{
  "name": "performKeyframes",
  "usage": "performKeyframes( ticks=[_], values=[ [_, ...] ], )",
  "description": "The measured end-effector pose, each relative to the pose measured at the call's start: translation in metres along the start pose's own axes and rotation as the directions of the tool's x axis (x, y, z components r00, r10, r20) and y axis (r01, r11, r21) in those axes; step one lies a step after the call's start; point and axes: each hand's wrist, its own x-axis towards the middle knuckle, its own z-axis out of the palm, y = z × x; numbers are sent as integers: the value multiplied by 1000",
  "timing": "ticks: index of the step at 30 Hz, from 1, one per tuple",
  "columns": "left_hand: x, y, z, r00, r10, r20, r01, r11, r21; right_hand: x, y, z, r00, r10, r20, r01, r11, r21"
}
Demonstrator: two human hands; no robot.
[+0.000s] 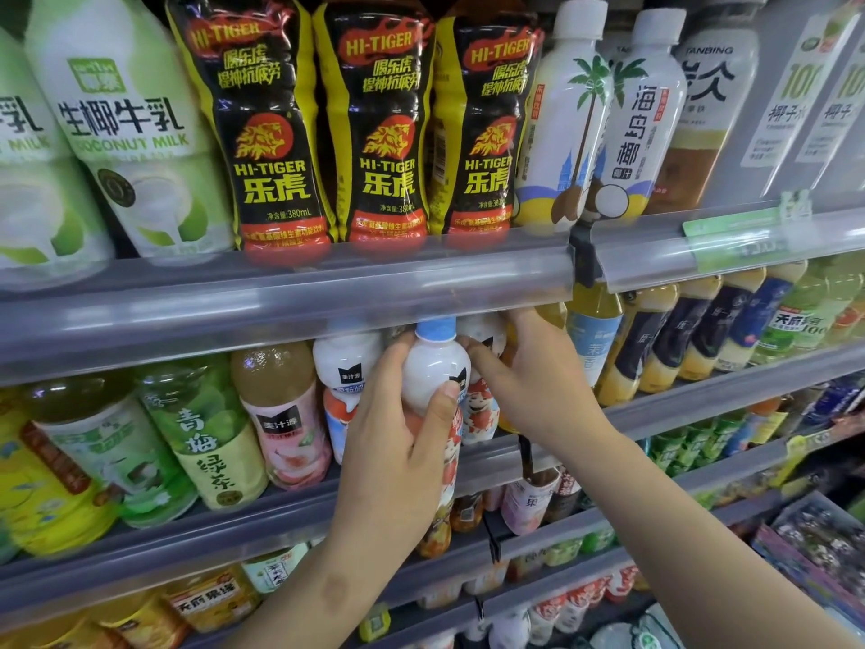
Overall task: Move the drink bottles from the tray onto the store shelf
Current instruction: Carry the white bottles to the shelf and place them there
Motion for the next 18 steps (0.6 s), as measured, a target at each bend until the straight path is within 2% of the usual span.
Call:
performKeyframes(
  ticks=[4,8,18],
  values=[
    [1,0,1,1000,12,2,-12,1000,6,-2,-2,-4,999,-18,-39,11,985,-172],
    [2,1,2,1000,30,-4,-30,1000,8,-3,-3,-5,998,-40,-47,28,971,-239],
    [13,8,4,998,30,57,-29,999,-17,-6,1,-5,998,-39,-42,29,975,-219]
  ],
)
